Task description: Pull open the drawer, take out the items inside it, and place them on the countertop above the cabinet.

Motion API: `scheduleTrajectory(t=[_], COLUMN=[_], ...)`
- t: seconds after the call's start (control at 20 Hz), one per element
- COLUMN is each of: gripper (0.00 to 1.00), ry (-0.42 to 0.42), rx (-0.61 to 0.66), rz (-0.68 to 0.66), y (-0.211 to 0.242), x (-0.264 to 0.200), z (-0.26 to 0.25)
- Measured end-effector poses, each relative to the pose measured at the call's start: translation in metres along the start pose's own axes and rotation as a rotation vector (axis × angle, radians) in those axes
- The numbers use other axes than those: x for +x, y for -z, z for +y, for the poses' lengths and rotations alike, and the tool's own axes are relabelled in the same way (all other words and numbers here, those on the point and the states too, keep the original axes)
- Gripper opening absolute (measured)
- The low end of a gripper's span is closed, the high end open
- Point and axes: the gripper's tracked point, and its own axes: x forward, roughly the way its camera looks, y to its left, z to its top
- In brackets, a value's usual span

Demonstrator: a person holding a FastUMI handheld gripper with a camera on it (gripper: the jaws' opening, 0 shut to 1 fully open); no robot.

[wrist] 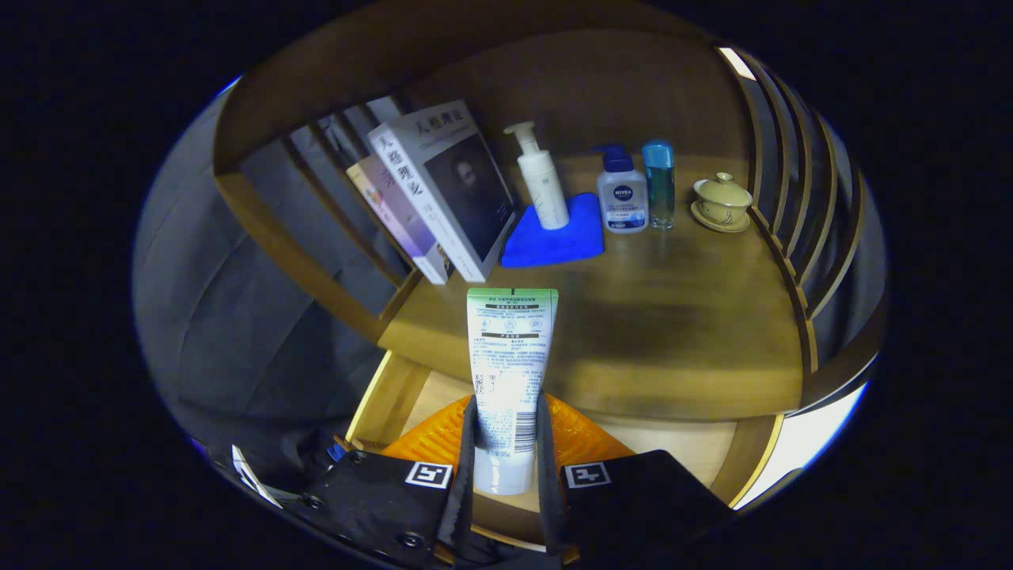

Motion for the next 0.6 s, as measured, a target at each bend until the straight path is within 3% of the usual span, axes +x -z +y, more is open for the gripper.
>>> scheduleTrajectory(t=[0.25, 0.6], gripper=[0.38, 0.39], ry=[0.048, 0.105], rx=[0.105, 0.211], rz=[-0.036, -0.021], y=[-0.033, -0.034], x=[0.037, 0.085], z=[-0.02, -0.05])
